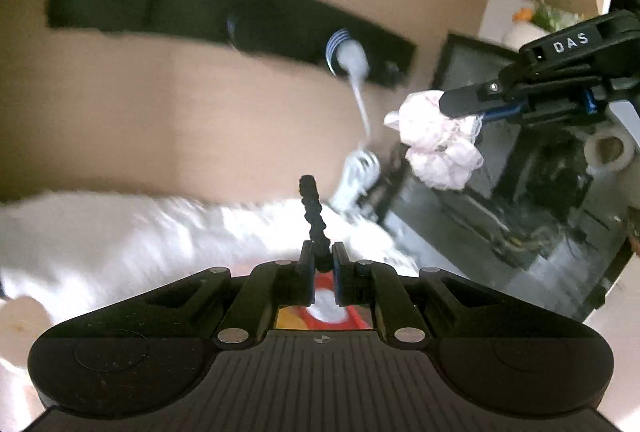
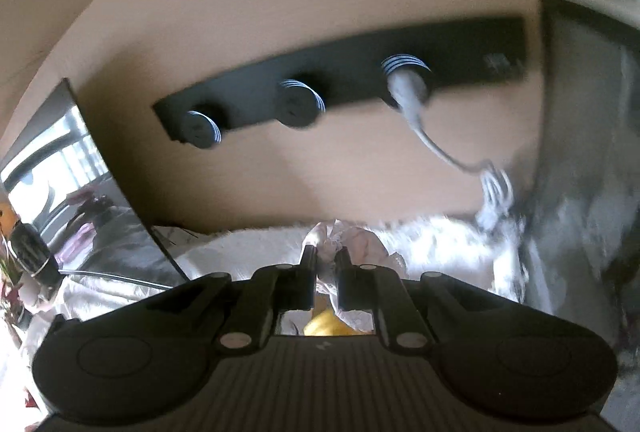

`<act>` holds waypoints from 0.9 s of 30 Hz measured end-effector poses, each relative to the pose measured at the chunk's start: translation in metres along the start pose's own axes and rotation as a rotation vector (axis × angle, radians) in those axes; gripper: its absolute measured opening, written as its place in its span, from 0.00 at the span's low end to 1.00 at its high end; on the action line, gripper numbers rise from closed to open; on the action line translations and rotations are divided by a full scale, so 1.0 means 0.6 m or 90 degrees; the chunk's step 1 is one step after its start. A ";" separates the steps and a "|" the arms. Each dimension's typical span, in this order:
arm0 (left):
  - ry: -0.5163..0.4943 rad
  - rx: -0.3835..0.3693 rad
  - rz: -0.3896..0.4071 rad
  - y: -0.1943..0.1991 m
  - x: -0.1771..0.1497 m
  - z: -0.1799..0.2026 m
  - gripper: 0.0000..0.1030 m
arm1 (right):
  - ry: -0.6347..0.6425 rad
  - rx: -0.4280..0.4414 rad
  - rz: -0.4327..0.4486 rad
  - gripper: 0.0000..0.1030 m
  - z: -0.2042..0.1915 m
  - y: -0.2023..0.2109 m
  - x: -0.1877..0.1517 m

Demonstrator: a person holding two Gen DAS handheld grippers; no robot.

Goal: Organize soft objects
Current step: 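Lift the hair band with the left tool while the right tool grasps the white lace cloth, then lower the lace cloth into the box with the right tool while the left tool drops the hair band in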

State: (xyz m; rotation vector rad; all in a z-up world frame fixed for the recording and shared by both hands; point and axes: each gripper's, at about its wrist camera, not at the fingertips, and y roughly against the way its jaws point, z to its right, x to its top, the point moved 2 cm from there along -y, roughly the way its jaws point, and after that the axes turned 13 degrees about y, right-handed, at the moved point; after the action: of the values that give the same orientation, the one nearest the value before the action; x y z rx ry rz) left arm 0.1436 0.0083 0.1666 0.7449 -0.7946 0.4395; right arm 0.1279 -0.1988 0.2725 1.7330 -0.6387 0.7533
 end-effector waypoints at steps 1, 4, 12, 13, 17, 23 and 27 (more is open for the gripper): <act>0.004 -0.004 -0.013 -0.014 -0.007 0.001 0.10 | -0.012 0.004 -0.007 0.09 0.011 -0.005 -0.011; 0.015 -0.005 -0.048 -0.061 -0.025 0.000 0.10 | -0.029 0.008 -0.024 0.09 0.032 -0.021 -0.041; 0.088 0.074 -0.126 -0.164 -0.082 -0.063 0.12 | -0.092 0.084 -0.070 0.09 0.068 -0.140 -0.121; 0.085 0.093 -0.139 -0.174 -0.092 -0.070 0.12 | -0.098 0.091 -0.076 0.09 0.069 -0.156 -0.128; 0.097 0.089 -0.148 -0.178 -0.104 -0.092 0.12 | -0.119 0.113 -0.113 0.09 0.069 -0.231 -0.163; 0.030 0.145 -0.144 -0.160 -0.110 -0.070 0.12 | -0.144 0.108 -0.184 0.07 0.088 -0.333 -0.217; -0.013 0.164 -0.148 -0.160 -0.111 -0.061 0.12 | -0.164 0.104 -0.184 0.06 0.099 -0.349 -0.215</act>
State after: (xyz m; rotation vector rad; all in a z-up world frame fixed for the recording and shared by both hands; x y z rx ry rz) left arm 0.1774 -0.0341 0.0568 1.0708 -0.6663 0.3273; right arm 0.2081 -0.1941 0.0325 2.0398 -0.4928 0.3921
